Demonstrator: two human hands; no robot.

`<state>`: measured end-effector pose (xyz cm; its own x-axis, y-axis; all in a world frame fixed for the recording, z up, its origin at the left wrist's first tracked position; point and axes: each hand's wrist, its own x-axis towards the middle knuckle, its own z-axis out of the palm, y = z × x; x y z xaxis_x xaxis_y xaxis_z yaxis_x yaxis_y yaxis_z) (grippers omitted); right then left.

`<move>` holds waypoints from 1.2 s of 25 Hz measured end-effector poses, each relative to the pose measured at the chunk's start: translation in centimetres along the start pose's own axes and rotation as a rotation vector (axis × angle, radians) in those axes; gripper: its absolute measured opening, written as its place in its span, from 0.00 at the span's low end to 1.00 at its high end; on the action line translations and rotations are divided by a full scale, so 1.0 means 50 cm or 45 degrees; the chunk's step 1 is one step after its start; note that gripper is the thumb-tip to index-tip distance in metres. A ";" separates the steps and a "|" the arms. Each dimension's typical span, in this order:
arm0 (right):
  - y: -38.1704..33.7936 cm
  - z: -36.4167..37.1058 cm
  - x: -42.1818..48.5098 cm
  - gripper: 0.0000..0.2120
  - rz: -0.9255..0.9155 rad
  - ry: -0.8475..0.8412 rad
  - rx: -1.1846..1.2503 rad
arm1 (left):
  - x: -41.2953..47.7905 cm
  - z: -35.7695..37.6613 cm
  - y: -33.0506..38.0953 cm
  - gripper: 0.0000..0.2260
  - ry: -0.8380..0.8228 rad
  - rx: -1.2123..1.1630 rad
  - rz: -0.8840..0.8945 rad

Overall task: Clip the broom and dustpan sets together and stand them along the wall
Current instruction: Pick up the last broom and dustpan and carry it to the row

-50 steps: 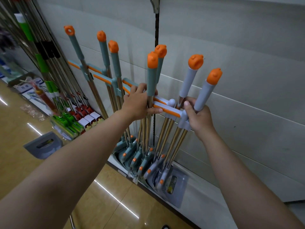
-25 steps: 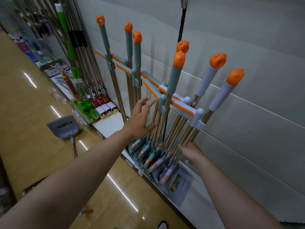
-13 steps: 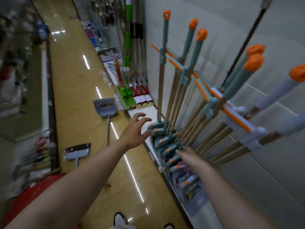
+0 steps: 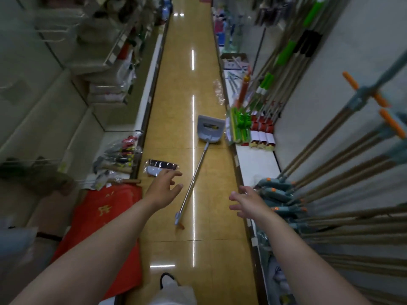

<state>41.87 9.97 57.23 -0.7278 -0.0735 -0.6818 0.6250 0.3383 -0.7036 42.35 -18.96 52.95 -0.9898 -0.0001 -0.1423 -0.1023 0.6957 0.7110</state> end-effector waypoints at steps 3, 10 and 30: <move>-0.026 0.066 0.041 0.30 0.027 -0.023 -0.043 | 0.002 -0.032 -0.084 0.16 0.018 -0.029 -0.137; -0.051 0.269 0.249 0.27 0.042 -0.106 -0.165 | 0.072 -0.033 -0.309 0.15 0.062 -0.088 -0.433; 0.488 0.497 1.171 0.20 0.160 -0.479 -0.830 | 0.299 0.617 -1.078 0.13 0.484 -0.671 -1.595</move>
<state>21.50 -9.38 -4.83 -0.4442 -0.2733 -0.8532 0.3186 0.8419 -0.4356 36.11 -34.29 -8.76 -0.1737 -0.6591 -0.7317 -0.8627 -0.2565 0.4358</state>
